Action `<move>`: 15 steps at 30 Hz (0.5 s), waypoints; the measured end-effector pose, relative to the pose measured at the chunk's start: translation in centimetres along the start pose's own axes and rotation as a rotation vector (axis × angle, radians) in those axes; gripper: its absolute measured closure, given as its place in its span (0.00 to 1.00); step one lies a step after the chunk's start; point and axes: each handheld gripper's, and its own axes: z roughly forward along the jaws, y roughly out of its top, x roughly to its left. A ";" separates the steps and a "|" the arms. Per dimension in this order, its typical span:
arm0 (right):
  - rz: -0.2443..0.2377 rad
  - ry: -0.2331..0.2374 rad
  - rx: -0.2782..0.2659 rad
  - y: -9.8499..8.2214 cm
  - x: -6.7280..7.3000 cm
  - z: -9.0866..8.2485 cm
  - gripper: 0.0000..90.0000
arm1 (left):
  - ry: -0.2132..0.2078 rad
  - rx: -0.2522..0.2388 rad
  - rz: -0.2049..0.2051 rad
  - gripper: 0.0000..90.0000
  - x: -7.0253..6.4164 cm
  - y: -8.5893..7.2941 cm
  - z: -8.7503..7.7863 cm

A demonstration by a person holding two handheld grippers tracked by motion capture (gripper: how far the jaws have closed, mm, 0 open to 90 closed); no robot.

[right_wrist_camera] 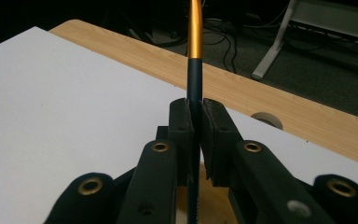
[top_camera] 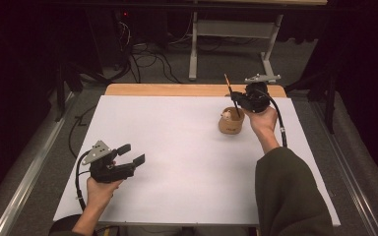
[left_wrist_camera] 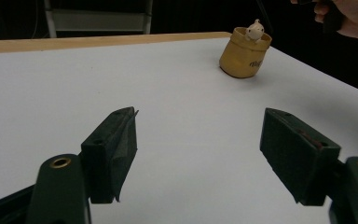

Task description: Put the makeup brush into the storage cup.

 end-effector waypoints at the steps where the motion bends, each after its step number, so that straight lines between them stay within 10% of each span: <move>1: 0.002 0.000 -0.002 0.0 0.0 0.1 0.95 | 0.000 0.000 0.000 0.31 0.0 0.0 0.0; 15: -0.004 -0.008 0.010 -0.5 0.0 1.3 0.94 | -0.003 -0.001 0.000 0.31 0.0 0.0 0.0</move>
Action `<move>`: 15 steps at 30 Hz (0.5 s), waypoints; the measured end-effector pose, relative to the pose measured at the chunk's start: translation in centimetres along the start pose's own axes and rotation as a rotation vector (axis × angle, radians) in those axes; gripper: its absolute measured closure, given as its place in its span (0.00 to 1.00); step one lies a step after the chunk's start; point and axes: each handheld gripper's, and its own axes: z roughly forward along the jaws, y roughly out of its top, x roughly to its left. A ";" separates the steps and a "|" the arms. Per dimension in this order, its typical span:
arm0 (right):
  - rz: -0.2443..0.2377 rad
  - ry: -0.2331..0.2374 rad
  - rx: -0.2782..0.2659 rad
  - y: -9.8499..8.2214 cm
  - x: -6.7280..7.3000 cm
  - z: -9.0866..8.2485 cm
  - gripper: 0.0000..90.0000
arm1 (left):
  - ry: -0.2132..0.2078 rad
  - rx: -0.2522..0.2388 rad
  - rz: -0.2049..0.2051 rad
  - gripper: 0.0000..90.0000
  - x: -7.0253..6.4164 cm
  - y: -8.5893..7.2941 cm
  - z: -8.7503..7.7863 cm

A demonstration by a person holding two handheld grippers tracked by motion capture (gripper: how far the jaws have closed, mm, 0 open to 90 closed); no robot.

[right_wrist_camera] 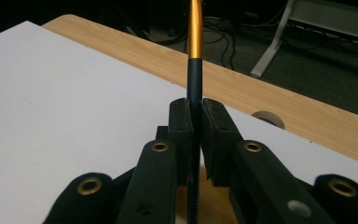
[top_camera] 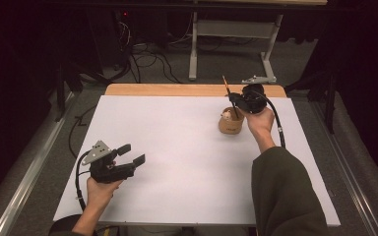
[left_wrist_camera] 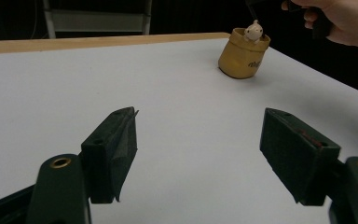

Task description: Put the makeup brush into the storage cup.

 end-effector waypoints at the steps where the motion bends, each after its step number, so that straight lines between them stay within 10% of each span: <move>1: 0.000 -0.002 0.001 -0.1 0.0 0.1 0.94 | 0.000 -0.001 -0.001 0.31 0.0 0.0 0.0; 15: 0.010 0.004 0.025 -0.9 -0.3 0.9 0.94 | -0.001 0.001 -0.001 0.31 0.0 0.0 0.0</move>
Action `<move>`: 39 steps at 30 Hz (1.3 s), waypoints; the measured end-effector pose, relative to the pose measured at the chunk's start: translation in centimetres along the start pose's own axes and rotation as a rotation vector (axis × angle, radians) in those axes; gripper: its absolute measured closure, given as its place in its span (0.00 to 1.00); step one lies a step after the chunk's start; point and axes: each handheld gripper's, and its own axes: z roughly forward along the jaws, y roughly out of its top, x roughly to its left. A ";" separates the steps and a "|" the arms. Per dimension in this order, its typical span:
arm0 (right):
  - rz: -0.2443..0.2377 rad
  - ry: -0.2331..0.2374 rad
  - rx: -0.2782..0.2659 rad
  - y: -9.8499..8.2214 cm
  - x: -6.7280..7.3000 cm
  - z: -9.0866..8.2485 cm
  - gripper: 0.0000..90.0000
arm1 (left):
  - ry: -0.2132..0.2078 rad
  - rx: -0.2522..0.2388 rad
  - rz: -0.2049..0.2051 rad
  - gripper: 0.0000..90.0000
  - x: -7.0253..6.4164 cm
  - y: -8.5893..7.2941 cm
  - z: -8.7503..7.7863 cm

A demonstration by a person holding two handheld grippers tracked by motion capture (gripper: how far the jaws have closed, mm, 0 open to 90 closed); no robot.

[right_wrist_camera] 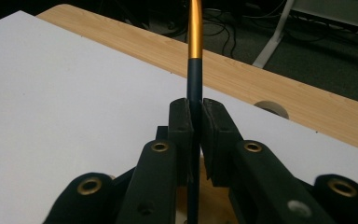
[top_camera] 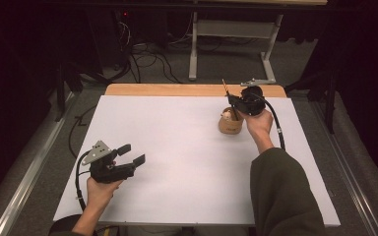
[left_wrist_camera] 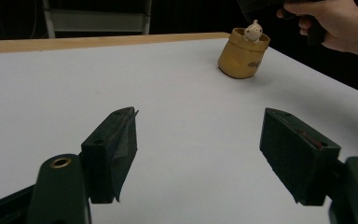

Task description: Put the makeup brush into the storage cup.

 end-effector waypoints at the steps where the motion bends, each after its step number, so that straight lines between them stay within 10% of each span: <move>1: 0.001 -0.001 0.002 -0.1 0.0 0.0 0.94 | 0.000 0.000 0.000 0.31 0.0 0.0 0.0; 39: 0.047 0.030 0.016 -1.5 -0.8 -2.0 0.79 | 0.000 0.003 0.005 0.31 -0.1 0.0 0.0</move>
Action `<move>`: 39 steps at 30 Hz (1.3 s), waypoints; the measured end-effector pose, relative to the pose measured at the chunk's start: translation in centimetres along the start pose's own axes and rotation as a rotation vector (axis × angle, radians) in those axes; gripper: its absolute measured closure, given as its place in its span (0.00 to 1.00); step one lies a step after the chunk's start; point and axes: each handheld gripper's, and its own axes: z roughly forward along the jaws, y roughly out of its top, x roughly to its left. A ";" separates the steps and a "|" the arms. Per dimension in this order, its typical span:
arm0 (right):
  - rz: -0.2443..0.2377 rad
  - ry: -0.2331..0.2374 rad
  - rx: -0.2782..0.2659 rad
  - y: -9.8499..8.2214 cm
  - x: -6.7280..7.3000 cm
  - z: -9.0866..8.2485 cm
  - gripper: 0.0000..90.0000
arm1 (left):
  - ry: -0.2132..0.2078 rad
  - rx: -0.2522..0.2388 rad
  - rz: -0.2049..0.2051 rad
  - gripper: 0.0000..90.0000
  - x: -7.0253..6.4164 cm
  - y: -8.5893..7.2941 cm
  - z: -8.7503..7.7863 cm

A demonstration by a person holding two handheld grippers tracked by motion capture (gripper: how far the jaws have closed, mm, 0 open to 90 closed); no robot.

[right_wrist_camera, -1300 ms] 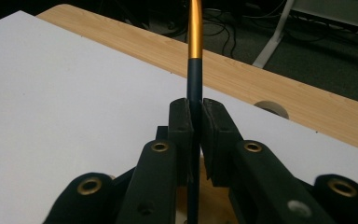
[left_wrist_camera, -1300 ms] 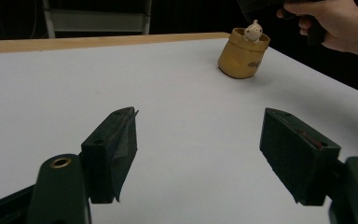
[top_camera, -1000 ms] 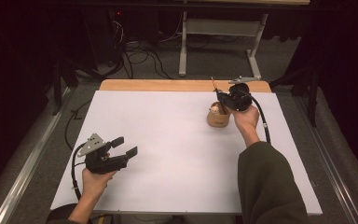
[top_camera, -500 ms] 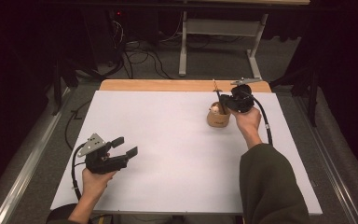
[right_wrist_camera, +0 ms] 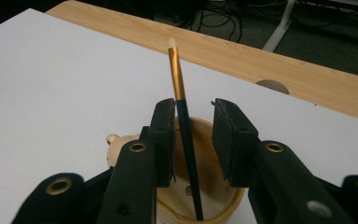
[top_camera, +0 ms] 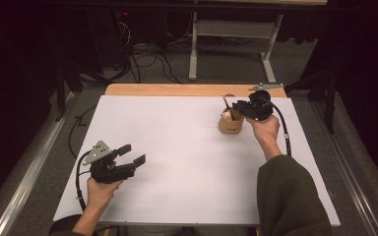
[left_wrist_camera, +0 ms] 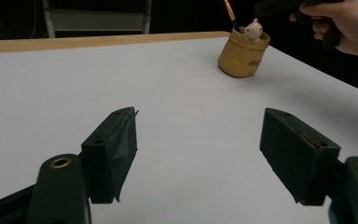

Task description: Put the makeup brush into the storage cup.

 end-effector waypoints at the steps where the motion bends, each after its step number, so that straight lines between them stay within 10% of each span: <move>1: 0.002 0.000 -0.001 0.0 0.0 -0.1 0.79 | 0.000 0.000 0.000 0.31 0.0 0.0 0.0; 39: 0.027 0.018 -0.015 -0.1 -0.4 -2.2 0.51 | 0.001 0.004 -0.004 0.31 0.1 0.0 0.1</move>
